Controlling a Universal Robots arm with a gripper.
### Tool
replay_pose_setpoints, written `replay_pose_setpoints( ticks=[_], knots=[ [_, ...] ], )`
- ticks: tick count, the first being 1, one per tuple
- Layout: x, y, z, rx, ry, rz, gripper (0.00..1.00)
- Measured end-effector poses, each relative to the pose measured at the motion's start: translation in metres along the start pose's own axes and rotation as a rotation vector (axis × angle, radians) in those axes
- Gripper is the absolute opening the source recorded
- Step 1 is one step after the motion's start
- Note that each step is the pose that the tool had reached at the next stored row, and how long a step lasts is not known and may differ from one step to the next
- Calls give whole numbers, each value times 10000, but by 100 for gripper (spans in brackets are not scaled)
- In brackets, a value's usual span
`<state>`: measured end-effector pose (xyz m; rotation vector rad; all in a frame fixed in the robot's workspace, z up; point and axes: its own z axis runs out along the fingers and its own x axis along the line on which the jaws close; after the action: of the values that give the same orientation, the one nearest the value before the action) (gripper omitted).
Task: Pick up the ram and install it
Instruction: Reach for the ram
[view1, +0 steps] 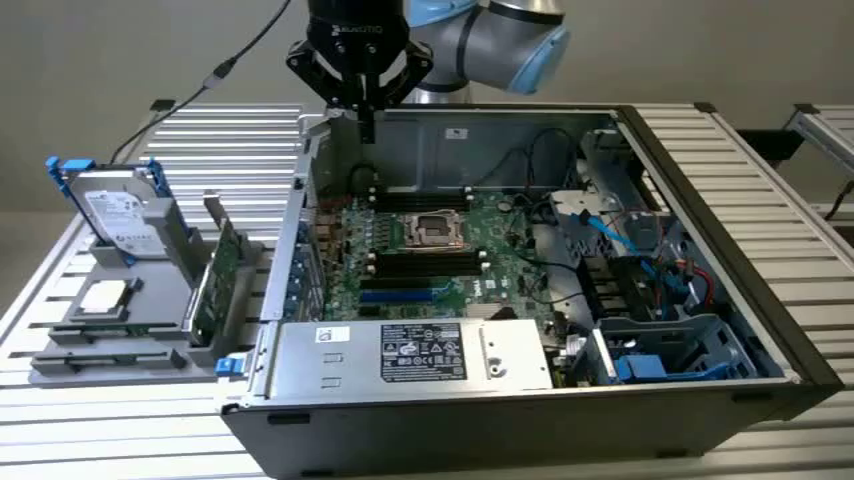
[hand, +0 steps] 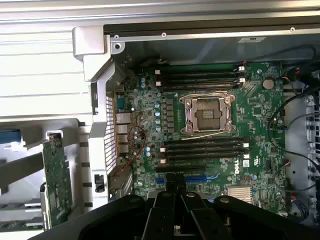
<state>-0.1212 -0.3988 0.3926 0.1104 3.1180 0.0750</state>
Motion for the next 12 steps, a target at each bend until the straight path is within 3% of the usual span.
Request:
replay_pose_setpoints(
  ticks=[8,12],
  knots=[
    [2,0,0,0,2,-1,11],
    [145,-11,2,9,122,6,11]
  ],
)
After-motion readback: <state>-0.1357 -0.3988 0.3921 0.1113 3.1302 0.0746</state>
